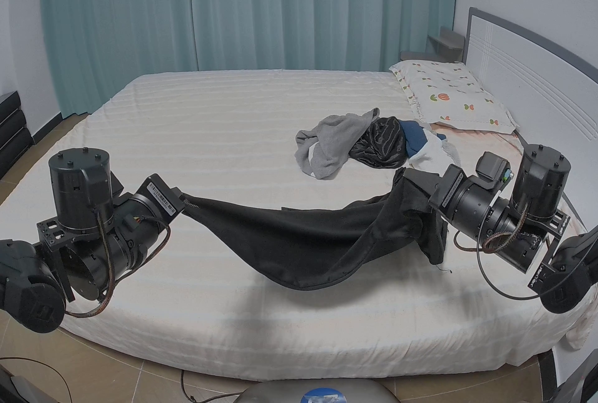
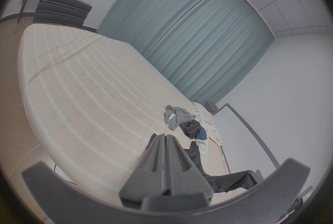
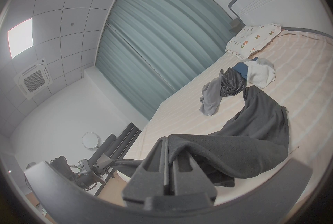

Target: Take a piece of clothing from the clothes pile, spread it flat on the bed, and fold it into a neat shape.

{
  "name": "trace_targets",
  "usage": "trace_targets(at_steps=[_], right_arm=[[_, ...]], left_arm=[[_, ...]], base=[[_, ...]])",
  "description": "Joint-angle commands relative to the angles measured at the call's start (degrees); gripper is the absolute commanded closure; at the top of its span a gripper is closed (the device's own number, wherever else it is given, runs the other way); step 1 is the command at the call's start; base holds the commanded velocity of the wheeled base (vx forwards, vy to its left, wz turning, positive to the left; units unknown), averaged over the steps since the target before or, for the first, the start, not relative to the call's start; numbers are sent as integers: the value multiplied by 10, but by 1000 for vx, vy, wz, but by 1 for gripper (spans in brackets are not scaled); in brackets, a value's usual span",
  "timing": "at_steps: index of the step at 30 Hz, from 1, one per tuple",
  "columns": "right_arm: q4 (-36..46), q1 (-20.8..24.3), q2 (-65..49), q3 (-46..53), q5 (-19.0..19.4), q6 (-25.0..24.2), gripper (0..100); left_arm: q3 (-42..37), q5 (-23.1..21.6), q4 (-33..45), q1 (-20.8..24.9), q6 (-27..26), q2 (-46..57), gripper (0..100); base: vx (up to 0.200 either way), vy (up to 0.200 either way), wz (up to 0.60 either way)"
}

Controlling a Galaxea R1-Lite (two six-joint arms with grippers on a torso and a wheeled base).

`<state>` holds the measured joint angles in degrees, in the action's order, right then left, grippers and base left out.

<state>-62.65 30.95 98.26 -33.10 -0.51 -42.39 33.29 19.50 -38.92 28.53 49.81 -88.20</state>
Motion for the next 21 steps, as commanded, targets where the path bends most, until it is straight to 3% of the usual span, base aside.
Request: trace_targets(at_steps=[1, 21], right_arm=[[0, -2, -3, 0, 0, 0, 100], [-1, -9, 3, -2, 1, -2, 100]], left_arm=[[0, 0, 0, 0, 0, 0, 100], [-7, -4, 2, 0, 0, 0, 100]], base=[[0, 200, 0], [0, 200, 0]])
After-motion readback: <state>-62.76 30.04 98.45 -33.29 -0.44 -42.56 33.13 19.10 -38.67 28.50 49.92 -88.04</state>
